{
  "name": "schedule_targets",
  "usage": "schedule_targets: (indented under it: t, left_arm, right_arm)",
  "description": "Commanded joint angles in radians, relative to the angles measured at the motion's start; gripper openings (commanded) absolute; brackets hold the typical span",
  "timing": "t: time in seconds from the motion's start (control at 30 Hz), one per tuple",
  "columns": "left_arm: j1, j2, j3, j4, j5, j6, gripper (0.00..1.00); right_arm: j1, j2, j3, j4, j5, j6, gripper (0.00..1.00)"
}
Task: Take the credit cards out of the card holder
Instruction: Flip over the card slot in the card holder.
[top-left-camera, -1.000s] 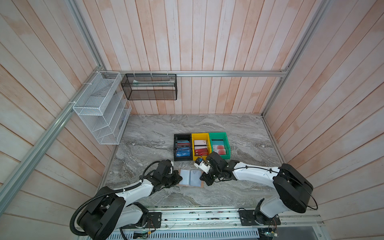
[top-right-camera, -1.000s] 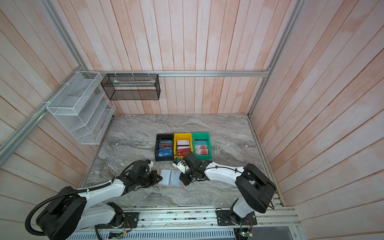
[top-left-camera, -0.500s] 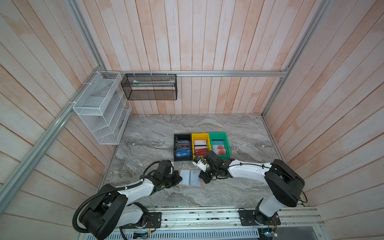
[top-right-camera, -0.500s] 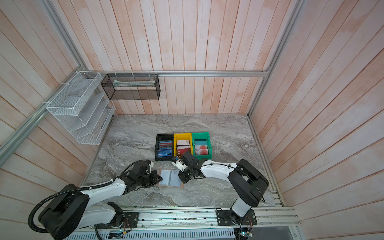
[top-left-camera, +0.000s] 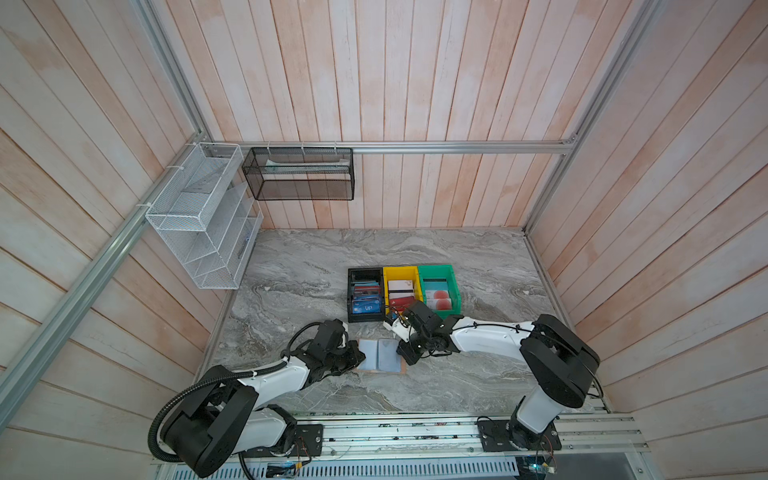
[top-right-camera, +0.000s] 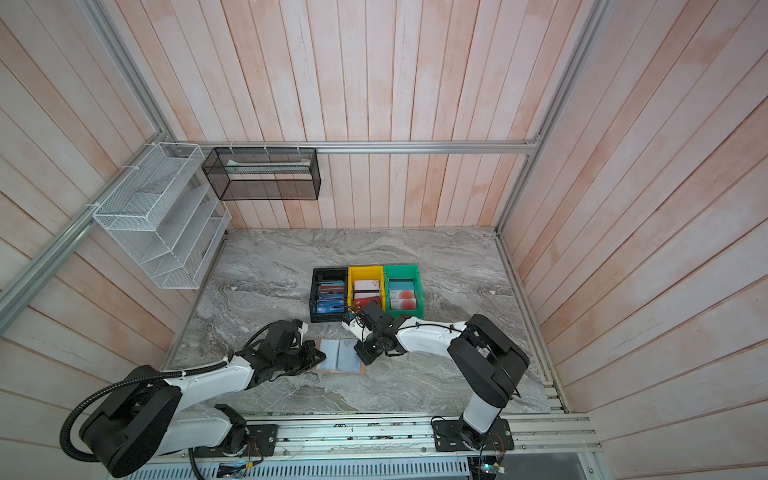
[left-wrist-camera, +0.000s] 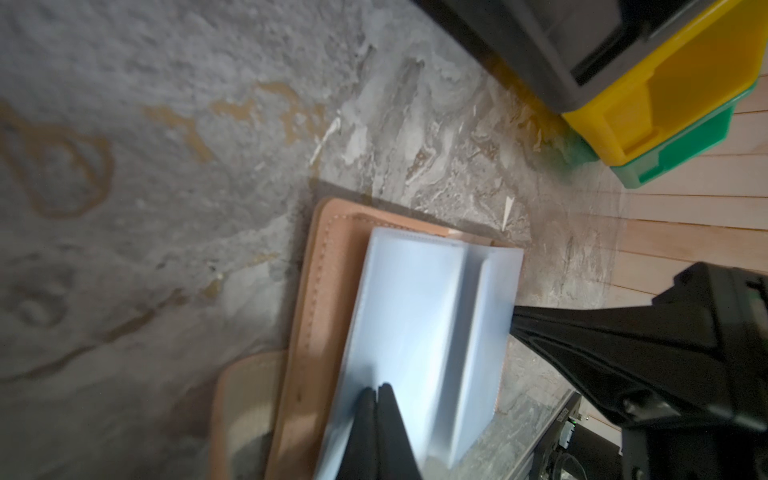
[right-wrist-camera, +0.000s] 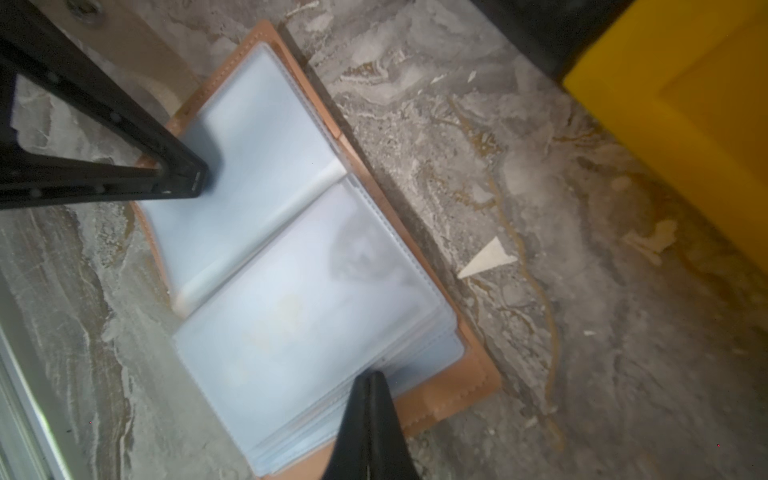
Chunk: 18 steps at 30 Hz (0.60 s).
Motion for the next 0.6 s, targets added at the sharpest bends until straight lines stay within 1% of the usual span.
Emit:
schedule_targets:
  t: [0.0, 0.43, 0.57]
  left_arm:
    - [-0.003, 0.0, -0.021, -0.008, -0.022, 0.006, 0.0]
    - [-0.003, 0.02, -0.034, 0.018, -0.014, 0.003, 0.0]
    - [-0.002, -0.017, -0.022, -0.037, -0.024, 0.015, 0.0]
  right_arm:
    - [0.022, 0.032, 0.025, -0.021, -0.002, -0.002, 0.0]
    - [0.049, 0.045, 0.077, -0.06, 0.01, -0.009, 0.0]
    - [0.05, 0.044, 0.082, -0.066, 0.013, -0.009, 0.0]
